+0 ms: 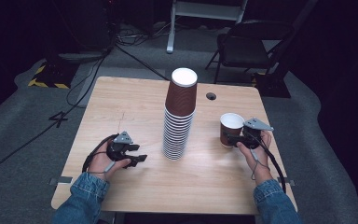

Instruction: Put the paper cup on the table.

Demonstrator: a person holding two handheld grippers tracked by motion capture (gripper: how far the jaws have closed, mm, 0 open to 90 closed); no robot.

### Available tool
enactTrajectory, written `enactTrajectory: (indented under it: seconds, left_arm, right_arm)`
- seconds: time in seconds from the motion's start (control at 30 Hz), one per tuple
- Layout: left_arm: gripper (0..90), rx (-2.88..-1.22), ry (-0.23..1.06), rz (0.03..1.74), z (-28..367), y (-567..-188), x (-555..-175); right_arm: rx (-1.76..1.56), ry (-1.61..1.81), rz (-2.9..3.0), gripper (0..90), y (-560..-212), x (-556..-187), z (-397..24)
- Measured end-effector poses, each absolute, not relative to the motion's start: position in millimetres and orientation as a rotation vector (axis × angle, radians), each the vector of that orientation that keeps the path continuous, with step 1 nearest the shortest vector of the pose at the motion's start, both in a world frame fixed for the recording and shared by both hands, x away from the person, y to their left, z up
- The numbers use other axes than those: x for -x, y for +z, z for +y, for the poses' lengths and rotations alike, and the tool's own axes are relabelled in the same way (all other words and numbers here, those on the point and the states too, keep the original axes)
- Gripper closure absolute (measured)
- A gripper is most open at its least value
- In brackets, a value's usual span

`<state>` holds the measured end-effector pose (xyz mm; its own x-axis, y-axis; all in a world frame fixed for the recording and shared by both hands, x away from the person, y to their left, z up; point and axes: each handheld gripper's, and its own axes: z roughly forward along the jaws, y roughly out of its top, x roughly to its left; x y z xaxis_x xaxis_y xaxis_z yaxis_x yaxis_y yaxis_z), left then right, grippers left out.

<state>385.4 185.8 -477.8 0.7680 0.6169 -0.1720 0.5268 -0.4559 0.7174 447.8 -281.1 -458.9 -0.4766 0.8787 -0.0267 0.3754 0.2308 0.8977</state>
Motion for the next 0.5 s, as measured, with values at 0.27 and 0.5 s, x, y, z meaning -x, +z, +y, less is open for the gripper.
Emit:
enactTrajectory:
  seconds: [0.27, 0.5]
  left_arm:
    - [41.5, -2.143, 0.131, 0.86, 186.1, -477.4, -384.8]
    - [41.6, -2.14, 0.127, 0.862, 185.8, -477.3, -384.6]
  right_arm:
    - [-1.242, 1.159, 1.959, 11.6, -464.8, -447.1, -283.4]
    - [-1.265, 1.127, 1.981, 12.5, -466.8, -447.7, -284.9]
